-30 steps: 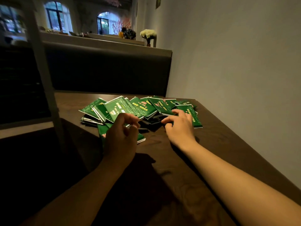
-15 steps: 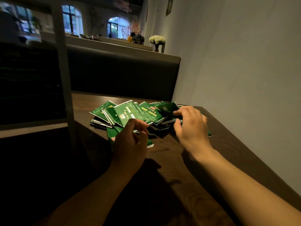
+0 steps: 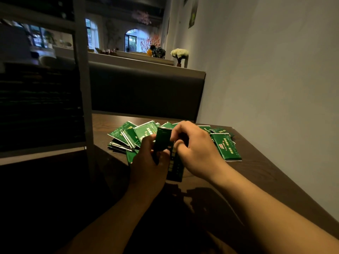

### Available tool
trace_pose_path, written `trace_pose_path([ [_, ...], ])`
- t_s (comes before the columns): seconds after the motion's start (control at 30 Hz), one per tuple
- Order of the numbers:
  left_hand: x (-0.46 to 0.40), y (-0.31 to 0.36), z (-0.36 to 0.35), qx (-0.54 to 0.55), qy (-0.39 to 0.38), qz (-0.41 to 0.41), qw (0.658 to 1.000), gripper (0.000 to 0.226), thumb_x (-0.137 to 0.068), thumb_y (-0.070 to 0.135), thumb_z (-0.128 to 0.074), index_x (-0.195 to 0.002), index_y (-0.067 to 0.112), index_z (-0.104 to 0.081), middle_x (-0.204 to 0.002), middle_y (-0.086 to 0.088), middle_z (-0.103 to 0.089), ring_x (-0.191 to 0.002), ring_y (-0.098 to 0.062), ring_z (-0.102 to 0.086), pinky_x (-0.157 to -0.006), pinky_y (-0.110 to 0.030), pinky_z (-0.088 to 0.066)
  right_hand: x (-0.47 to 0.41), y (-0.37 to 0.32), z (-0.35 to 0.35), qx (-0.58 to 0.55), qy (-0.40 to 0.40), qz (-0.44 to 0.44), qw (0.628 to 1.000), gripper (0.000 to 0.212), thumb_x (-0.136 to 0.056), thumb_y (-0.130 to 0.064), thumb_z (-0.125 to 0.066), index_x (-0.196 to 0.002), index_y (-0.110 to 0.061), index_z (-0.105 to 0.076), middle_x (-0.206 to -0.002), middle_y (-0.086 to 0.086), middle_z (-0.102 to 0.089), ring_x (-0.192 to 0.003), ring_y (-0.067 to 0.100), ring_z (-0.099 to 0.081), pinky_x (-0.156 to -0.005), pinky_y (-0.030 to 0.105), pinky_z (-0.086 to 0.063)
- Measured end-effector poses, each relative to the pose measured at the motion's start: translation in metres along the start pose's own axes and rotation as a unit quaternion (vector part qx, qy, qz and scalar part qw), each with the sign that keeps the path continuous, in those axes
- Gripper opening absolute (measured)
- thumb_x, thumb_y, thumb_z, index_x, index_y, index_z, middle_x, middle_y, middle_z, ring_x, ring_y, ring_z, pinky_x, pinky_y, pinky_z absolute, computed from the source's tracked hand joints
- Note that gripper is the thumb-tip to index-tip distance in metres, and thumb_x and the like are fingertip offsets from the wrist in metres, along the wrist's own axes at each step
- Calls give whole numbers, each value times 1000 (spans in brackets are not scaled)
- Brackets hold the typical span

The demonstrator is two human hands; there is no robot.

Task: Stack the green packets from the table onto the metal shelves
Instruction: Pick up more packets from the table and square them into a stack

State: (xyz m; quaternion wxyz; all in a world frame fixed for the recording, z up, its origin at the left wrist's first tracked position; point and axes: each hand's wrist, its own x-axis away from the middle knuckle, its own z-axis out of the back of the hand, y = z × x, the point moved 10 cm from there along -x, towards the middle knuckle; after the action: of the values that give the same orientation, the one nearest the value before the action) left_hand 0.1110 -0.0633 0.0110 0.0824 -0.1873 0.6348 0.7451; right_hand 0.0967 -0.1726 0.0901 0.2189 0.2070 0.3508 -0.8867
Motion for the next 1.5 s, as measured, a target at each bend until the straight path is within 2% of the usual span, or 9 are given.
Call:
trace_pose_path([
  [0.2, -9, -21, 38, 143, 155, 81, 974, 22, -98, 13, -48, -118, 21, -45, -98, 10, -57, -86, -7, -57, -65, -23, -44, -35, 47, -10, 5, 93, -86, 992, 19, -101, -19, -45, -118, -19, -52, -106, -2, -60, -94, 12, -57, -76, 23, -48],
  [0.6, -10, -29, 49, 162, 184, 111, 963, 32, -98, 11, -46, -129, 15, -42, -100, 5, -56, -80, -1, -54, -60, -22, -43, -54, 95, -75, 265, -65, -233, 933, 68, -87, -49, -63, -139, -15, -36, -131, 5, -55, -123, 29, -48, -104, 47, -38],
  [0.73, -9, -34, 43, 162, 161, 129, 965, 30, -98, 12, -47, -127, 15, -44, -101, 3, -58, -81, -6, -57, -62, -25, -46, -42, 99, -85, 147, -157, -298, 930, 56, -88, -27, -67, -134, -2, -46, -96, 9, -62, -84, 23, -61, -74, 33, -55],
  [0.83, -8, -38, 35, 154, 140, 146, 967, 26, -97, 12, -48, -123, 15, -48, -105, -5, -60, -81, -10, -57, -64, -26, -44, -22, 92, -88, 94, -214, -300, 925, 40, -92, -2, -53, -131, 2, -50, -73, 4, -54, -53, 12, -45, -40, 17, -36],
  [1.03, 0, -29, 22, 127, 92, 139, 978, 15, -96, 11, -48, -107, 21, -50, -86, 1, -58, -69, -9, -54, -53, -21, -35, 16, 82, -69, 18, -187, -294, 937, 44, -94, -12, -54, -136, -7, -40, -87, 4, -56, -60, 12, -48, -51, 18, -40],
  [1.1, 2, -26, 19, 122, 87, 132, 980, 16, -96, 12, -49, -109, 20, -51, -86, 3, -58, -70, -7, -54, -55, -20, -35, 24, 83, -55, -43, -133, -291, 946, 57, -96, -21, -55, -146, -5, -30, -110, 7, -59, -87, 16, -60, -69, 10, -42],
  [1.23, 4, -19, 11, 98, 55, 103, 988, 17, -95, 14, -52, -109, 24, -51, -97, 5, -59, -83, -2, -55, -60, -16, -37, 39, 91, -41, -161, -37, -282, 945, 75, -95, -22, -60, -153, -11, -14, -158, 11, -24, -146, 25, -22, -108, 29, -25],
  [1.4, 11, -8, 0, 83, 3, 69, 994, 27, -92, 10, -57, -110, 26, -46, -95, 16, -57, -80, 12, -56, -58, 2, -40, 48, 95, -40, -193, -16, -266, 944, 34, -86, -1, -68, -118, -9, -57, -100, 0, -70, -94, 9, -68, -67, 10, -49],
  [1.5, 11, -7, 0, 97, 11, 58, 994, 41, -90, 7, -60, -119, 27, -38, -98, 15, -58, -87, 6, -58, -61, -1, -43, 48, 92, -35, -223, -2, -248, 943, 16, -87, 0, -65, -94, -14, -63, -76, -8, -68, -62, -6, -64, -53, 7, -44],
])
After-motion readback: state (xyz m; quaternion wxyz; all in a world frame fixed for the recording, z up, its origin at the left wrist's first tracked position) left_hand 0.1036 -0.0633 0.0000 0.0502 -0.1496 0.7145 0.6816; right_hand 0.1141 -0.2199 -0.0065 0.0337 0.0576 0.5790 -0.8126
